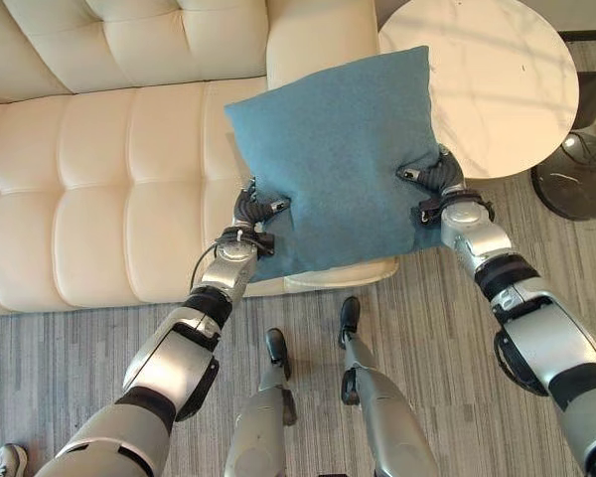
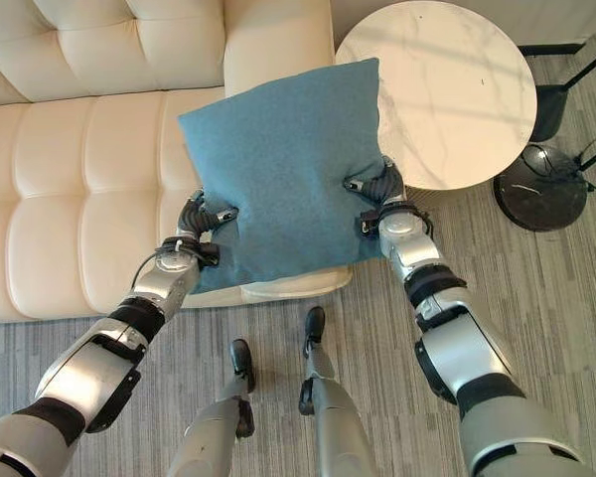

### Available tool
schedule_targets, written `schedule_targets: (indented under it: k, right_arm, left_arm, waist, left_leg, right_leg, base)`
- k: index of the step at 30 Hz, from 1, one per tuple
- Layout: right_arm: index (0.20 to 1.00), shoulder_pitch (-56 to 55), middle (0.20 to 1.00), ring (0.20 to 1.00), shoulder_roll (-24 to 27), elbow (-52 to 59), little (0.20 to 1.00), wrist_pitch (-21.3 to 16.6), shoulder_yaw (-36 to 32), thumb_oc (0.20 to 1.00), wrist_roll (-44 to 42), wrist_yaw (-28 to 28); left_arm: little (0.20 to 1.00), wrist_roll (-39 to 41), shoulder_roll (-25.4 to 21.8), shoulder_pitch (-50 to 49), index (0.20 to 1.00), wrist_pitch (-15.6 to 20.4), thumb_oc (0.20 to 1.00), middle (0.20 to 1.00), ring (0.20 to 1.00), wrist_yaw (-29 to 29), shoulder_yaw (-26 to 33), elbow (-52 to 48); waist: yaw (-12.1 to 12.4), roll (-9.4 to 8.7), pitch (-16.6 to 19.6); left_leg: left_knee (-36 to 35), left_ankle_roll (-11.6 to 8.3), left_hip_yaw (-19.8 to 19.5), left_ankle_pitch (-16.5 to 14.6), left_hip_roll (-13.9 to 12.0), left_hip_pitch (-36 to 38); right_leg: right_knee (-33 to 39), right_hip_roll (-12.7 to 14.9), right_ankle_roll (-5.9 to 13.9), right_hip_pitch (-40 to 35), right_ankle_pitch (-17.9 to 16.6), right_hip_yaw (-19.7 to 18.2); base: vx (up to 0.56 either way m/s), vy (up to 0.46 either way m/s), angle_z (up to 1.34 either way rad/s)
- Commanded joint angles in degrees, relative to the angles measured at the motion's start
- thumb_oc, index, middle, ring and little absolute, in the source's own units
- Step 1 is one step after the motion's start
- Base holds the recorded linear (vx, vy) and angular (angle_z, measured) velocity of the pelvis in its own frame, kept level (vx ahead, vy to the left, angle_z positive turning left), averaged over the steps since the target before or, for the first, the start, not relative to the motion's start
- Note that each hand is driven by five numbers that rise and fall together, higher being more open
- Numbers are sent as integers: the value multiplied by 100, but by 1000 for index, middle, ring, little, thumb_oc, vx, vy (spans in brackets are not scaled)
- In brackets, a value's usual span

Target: Pick up all the scattered cushions and arrange them neatly on the sofa.

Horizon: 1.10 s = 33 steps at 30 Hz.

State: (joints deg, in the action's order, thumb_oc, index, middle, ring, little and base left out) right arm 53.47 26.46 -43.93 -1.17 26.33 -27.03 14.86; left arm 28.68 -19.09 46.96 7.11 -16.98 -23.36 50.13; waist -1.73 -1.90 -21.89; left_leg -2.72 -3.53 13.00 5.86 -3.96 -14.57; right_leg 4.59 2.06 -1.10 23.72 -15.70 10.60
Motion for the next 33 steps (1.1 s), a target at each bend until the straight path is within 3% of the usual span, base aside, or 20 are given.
schedule_targets:
  k: [1,7,14,21,27,29,33]
  right_arm:
    - [200,-450,200,200,-611,719,200,-426,365,200,-82,-482]
    - [200,-1568,200,200,-738,1945,200,-624,17,200,-46,-653]
    - [200,-3834,200,200,-499,4480,200,-886,-988,200,809,-1169]
    - [200,-5125,200,200,-631,5717,200,-1051,-1485,200,1118,-1591]
    - [200,-5316,200,200,-575,6047,200,-1068,-1403,200,1561,-1686]
    - [200,-5354,200,200,-550,5935,200,-1113,-1370,200,1663,-1647]
    - [200,-5299,200,200,-468,5831,200,-1066,-1408,200,1668,-1677]
  left_arm:
    - [200,13,272,-86,200,404,200,200,200,147,-240,-802]
    - [200,153,366,-765,200,563,200,200,200,38,68,-1872]
    - [200,-397,149,-3043,200,520,200,200,200,436,879,-4254]
    - [200,-859,-85,-4760,200,549,200,200,200,742,1746,-5623]
    - [200,-928,-181,-5222,200,579,200,200,200,834,1888,-6059]
    - [200,-962,-282,-5105,200,572,200,200,200,910,1784,-5948]
    - [200,-955,-368,-5085,200,553,200,200,200,1000,1680,-5882]
  waist:
    - [50,32,256]
    - [10,33,394]
    - [-88,-37,1016]
    - [-105,-58,1413]
    - [-4,-30,1190]
    - [56,25,1016]
    - [236,82,1175]
  left_leg:
    - [-228,-322,-269,215,-145,-181]
    - [-228,-230,-220,67,-89,54]
    - [-228,-24,-62,-421,6,964]
    - [-178,156,106,-696,138,1526]
    - [-200,302,221,-660,177,1597]
    - [-99,345,13,-463,135,1378]
    - [-153,294,-365,-105,133,915]
  right_leg:
    - [-600,229,824,-580,1294,-172]
    - [-538,254,836,-772,1294,-233]
    - [-369,317,919,-1624,1410,-356]
    - [-439,354,1086,-1882,1341,-710]
    - [-1094,434,1269,-1608,1292,-768]
    - [-2045,339,1147,-1644,1665,-881]
    - [-2764,22,1005,-1849,1924,-1112]
  base:
    - [16,64,-7]
    - [34,63,0]
    - [136,95,-13]
    - [34,120,-21]
    - [-189,93,-33]
    - [-320,-22,-19]
    - [-268,-107,59]
